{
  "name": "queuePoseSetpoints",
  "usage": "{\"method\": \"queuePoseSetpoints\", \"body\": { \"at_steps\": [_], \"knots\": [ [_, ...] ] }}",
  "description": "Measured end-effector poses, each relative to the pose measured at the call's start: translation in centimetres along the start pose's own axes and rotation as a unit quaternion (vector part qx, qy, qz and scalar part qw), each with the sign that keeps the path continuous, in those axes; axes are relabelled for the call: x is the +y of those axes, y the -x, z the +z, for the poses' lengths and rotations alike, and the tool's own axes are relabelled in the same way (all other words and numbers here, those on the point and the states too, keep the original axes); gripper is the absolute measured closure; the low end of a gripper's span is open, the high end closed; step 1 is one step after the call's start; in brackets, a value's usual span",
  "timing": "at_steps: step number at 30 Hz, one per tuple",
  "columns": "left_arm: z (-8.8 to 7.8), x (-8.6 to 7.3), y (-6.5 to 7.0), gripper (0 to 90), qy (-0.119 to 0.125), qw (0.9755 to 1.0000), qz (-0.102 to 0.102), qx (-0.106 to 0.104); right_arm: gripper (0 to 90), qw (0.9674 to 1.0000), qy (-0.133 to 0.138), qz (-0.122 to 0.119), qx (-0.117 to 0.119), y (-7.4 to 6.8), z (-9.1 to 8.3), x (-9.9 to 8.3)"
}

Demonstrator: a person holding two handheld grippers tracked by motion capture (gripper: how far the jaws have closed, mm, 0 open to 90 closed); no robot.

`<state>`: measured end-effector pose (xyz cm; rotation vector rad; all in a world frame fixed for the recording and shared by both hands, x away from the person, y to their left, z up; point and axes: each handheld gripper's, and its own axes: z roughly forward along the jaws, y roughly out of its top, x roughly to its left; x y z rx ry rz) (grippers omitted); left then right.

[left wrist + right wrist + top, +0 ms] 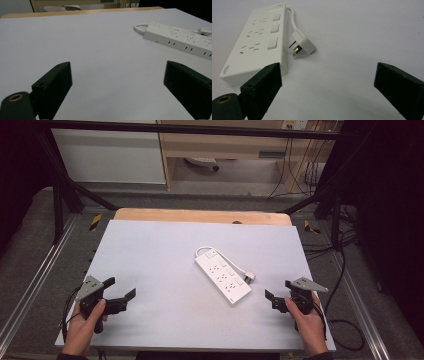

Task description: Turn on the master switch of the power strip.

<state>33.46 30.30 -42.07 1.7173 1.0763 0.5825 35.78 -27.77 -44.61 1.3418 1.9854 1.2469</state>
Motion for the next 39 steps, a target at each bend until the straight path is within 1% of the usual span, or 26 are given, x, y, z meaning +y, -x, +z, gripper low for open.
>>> {"method": "queuePoseSetpoints", "body": {
  "at_steps": [5, 8, 13, 15, 20, 21, 22, 23, 26, 29, 33, 35, 36, 37, 39],
  "knots": [
    [0.0, 0.0, 0.2, 8.3, -0.002, 1.0000, 0.005, 0.003, 6.4, 1.0000, 0.002, -0.009, 0.002, -0.4, 0.0, 0.1],
    [0.0, 0.0, 0.2, 8.3, -0.003, 1.0000, 0.005, 0.001, 5.6, 0.9999, 0.007, -0.008, 0.000, -0.5, -0.2, 0.3],
    [0.1, 0.0, 0.2, 8.2, -0.002, 1.0000, 0.008, 0.001, 4.7, 0.9998, 0.019, -0.006, 0.005, -0.7, -0.5, 0.6],
    [0.1, 0.0, 0.2, 8.2, -0.002, 1.0000, 0.007, 0.000, 4.2, 0.9997, 0.023, -0.003, 0.011, -0.9, -0.7, 0.8],
    [0.1, 0.0, 0.3, 6.9, -0.001, 1.0000, 0.004, -0.002, 3.2, 0.9993, 0.035, -0.007, 0.013, -1.4, -1.1, 1.5],
    [0.2, 0.0, 0.3, 6.7, -0.001, 1.0000, -0.001, -0.002, 3.1, 0.9992, 0.038, -0.008, 0.012, -1.6, -1.2, 1.7],
    [0.2, 0.0, 0.3, 6.6, -0.001, 1.0000, -0.001, -0.002, 3.1, 0.9992, 0.038, -0.008, 0.012, -1.6, -1.2, 1.7],
    [0.2, 0.0, 0.3, 6.4, -0.002, 1.0000, -0.003, -0.002, 3.1, 0.9989, 0.044, -0.009, 0.013, -1.8, -1.4, 2.2],
    [0.2, 0.0, 0.2, 6.3, -0.002, 1.0000, -0.004, -0.002, 3.4, 0.9987, 0.049, -0.002, 0.016, -2.1, -1.3, 2.9],
    [0.3, 0.0, 0.1, 6.1, -0.007, 1.0000, -0.003, -0.001, 3.6, 0.9987, 0.049, -0.006, 0.017, -2.2, -1.0, 3.9],
    [0.4, -0.1, 0.2, 6.1, -0.008, 1.0000, -0.002, -0.001, 3.8, 0.9983, 0.054, -0.002, 0.021, -2.3, -0.3, 5.2],
    [0.4, -0.1, 0.2, 6.1, -0.008, 1.0000, -0.002, -0.001, 4.4, 0.9985, 0.052, -0.009, 0.014, -2.5, 0.1, 5.8],
    [0.3, -0.1, 0.2, 6.1, -0.007, 1.0000, -0.003, -0.001, 4.4, 0.9985, 0.052, -0.009, 0.014, -2.5, 0.1, 5.8],
    [0.4, -0.1, 0.1, 6.0, -0.007, 1.0000, -0.005, -0.001, 4.9, 0.9989, 0.044, -0.014, 0.003, -2.7, 0.6, 6.4],
    [0.4, -0.1, 0.1, 6.0, -0.011, 0.9999, -0.008, 0.002, 4.0, 0.9991, 0.038, -0.017, 0.010, -2.8, 1.0, 7.0]
  ]
}}
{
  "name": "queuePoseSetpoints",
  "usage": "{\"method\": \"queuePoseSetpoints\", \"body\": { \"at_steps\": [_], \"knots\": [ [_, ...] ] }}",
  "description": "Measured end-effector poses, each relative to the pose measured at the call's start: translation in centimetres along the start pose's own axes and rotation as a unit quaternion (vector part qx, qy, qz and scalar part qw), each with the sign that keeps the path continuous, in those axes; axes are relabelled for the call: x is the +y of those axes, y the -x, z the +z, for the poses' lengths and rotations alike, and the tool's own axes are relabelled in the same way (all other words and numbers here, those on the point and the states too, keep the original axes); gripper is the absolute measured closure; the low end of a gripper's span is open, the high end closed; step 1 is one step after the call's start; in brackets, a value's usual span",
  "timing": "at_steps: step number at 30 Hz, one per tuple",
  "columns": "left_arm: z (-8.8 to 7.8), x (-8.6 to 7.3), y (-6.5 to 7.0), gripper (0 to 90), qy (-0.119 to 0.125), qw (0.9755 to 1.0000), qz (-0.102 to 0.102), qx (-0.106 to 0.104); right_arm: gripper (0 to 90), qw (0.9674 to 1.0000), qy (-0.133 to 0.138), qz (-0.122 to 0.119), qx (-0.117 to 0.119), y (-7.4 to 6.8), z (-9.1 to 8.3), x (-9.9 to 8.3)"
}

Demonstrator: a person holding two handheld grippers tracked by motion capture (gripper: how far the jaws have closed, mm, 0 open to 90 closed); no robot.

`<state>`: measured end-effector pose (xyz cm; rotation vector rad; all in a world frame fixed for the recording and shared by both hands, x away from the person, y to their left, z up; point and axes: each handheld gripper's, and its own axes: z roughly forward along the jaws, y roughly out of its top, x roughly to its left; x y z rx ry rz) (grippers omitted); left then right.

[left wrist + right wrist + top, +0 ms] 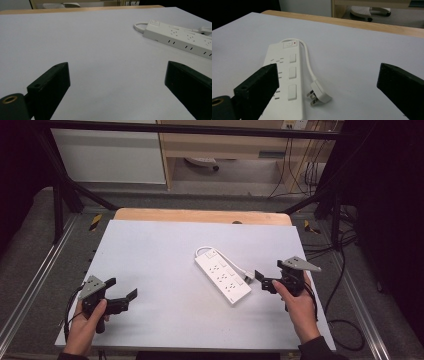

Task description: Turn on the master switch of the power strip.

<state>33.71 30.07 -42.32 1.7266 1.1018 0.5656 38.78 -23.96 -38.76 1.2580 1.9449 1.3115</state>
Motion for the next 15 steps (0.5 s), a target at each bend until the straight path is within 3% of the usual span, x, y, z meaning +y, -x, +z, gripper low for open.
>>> {"method": "queuePoseSetpoints", "body": {
  "at_steps": [7, 15],
  "knots": [
    [-0.1, 0.0, 0.1, 6.0, -0.002, 1.0000, -0.004, 0.001, 3.1, 0.9999, 0.001, -0.009, 0.009, -1.0, 1.6, 2.4],
    [-0.1, 0.0, 0.0, 6.0, -0.002, 1.0000, -0.008, 0.002, 4.2, 0.9997, 0.015, 0.002, 0.020, -1.6, 2.8, 3.1]
  ]
}}
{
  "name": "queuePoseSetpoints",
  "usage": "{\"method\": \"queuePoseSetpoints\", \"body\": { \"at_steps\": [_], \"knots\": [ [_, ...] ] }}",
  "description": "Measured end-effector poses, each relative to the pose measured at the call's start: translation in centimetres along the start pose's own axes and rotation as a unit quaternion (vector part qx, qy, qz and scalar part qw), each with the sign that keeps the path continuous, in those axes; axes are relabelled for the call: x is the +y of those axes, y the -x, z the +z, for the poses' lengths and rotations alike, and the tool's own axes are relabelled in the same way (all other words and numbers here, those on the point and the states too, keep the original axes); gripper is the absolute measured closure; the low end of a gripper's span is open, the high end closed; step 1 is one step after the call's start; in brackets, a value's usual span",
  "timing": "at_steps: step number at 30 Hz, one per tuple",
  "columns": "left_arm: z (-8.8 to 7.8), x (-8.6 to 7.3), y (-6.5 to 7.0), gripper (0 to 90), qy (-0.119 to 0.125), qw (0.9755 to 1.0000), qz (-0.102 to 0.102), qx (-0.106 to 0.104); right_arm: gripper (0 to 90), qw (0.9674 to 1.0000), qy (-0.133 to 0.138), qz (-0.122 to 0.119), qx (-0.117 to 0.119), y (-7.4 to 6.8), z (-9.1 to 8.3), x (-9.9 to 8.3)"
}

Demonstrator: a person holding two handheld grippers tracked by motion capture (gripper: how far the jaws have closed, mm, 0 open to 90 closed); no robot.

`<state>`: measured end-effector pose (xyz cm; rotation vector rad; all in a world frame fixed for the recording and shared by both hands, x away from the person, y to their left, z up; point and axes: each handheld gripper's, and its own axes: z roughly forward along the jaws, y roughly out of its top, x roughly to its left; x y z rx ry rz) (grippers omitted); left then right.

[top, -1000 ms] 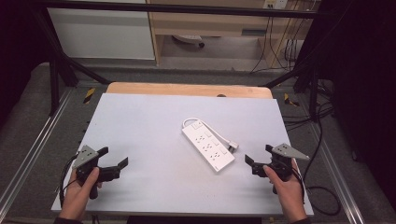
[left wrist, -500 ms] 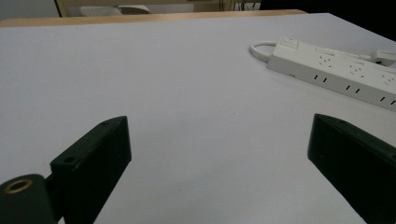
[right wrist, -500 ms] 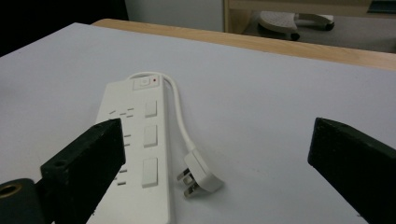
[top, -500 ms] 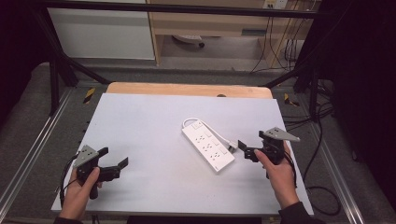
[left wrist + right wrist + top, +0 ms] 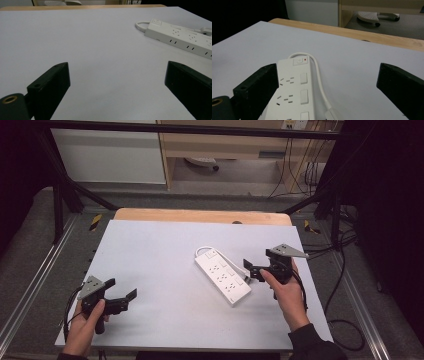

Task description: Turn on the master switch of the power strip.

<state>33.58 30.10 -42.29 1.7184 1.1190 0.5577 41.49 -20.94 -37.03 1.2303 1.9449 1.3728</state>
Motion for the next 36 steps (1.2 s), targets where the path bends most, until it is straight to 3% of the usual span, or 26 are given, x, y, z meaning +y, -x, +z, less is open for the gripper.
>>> {"method": "queuePoseSetpoints", "body": {
  "at_steps": [14, 22, 27, 36],
  "knots": [
    [0.0, 0.0, 0.0, 6.0, -0.003, 1.0000, 0.001, -0.002, 8.9, 0.9999, 0.010, 0.001, -0.008, -0.4, 2.1, 1.9],
    [0.0, 0.0, 0.1, 6.0, -0.002, 1.0000, 0.001, -0.003, 20.0, 0.9996, 0.026, 0.010, -0.010, -0.3, 2.8, 2.3],
    [0.0, 0.0, 0.1, 6.0, -0.002, 1.0000, 0.001, -0.003, 31.9, 0.9989, 0.041, 0.018, -0.016, -0.2, 3.4, 2.6],
    [0.0, 0.0, 0.1, 6.0, -0.003, 1.0000, 0.001, -0.004, 44.3, 0.9986, 0.046, 0.009, -0.024, -0.6, 4.5, 2.8]
  ]
}}
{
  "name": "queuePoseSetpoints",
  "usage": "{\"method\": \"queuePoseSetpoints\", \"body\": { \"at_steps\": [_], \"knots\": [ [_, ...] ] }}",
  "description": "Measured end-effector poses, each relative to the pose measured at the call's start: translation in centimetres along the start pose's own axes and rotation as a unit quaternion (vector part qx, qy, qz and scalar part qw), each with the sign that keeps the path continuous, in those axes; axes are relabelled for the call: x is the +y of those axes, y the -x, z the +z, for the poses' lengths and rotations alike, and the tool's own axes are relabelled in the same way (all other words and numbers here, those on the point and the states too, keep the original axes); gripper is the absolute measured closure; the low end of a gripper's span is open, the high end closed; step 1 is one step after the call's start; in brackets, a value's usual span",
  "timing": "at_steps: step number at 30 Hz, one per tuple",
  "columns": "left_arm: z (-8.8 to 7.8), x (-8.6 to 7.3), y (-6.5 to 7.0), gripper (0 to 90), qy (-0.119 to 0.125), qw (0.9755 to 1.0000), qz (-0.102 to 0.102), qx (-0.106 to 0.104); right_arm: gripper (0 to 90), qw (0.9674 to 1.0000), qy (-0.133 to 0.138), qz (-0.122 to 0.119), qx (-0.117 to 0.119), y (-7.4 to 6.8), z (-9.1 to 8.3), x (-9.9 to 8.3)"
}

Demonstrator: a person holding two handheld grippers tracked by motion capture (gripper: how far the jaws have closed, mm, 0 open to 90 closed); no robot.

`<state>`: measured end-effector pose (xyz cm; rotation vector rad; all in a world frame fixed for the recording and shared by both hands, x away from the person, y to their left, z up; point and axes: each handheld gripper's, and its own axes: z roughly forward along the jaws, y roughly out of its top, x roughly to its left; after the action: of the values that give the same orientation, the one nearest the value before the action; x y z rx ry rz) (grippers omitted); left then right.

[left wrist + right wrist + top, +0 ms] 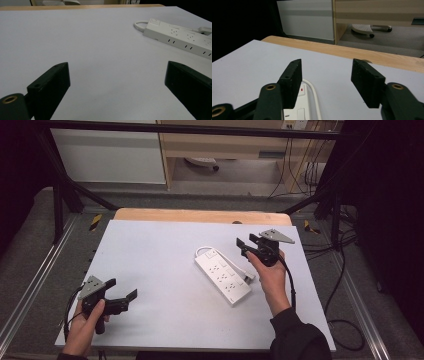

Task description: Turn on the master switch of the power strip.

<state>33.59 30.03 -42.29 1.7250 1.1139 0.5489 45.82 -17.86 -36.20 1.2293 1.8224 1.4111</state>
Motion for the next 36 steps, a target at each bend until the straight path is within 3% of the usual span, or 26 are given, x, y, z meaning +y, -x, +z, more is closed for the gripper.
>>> {"method": "queuePoseSetpoints", "body": {
  "at_steps": [17, 36],
  "knots": [
    [0.1, 0.0, 0.0, 6.1, 0.001, 1.0000, 0.003, -0.001, 70.3, 0.9995, 0.002, -0.031, 0.004, -1.7, 3.5, 0.0],
    [0.1, 0.0, 0.0, 6.2, 0.002, 1.0000, 0.003, -0.003, 88.3, 0.9987, -0.015, -0.043, 0.021, -3.1, 6.8, -0.4]
  ]
}}
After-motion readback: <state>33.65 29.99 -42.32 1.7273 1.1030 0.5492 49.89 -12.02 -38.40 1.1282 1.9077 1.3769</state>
